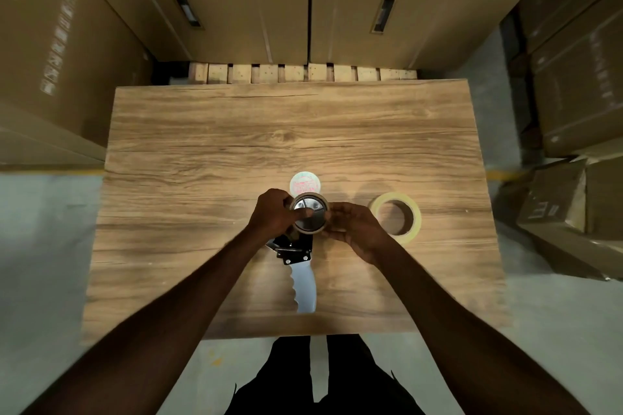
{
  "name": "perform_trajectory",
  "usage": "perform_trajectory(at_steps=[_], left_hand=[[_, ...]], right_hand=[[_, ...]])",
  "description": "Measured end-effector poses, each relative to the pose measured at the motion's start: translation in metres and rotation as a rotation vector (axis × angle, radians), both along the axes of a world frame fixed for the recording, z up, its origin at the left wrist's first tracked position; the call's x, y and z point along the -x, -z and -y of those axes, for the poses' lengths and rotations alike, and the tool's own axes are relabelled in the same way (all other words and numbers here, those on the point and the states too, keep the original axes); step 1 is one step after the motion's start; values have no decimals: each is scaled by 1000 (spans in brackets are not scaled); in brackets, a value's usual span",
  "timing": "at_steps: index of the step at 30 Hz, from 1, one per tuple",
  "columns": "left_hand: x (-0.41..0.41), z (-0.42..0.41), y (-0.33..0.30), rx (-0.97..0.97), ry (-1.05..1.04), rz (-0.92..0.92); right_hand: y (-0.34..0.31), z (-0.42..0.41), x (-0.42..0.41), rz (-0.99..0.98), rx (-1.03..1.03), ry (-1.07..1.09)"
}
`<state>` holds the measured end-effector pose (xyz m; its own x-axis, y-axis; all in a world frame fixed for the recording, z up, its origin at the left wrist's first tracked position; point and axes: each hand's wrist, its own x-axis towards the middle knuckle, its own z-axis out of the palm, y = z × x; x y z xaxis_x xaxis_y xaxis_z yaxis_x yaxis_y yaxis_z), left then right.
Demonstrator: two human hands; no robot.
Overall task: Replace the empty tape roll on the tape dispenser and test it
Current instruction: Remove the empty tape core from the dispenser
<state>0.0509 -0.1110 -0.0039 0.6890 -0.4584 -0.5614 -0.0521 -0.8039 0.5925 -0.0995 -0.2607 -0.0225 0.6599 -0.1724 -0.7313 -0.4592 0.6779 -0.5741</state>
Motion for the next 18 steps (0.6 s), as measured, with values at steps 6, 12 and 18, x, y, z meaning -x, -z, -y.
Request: perform_trajectory(at_steps=[6, 12, 18], left_hand=[[2, -4, -1, 4, -11, 21], [4, 3, -8, -55, -3, -7], [8, 9, -20, -76, -142, -134]], right_hand=[[-6, -2, 0, 34, 20, -15], [-7, 0, 3, 34, 34, -27], [-14, -1, -4, 55, 50, -18]])
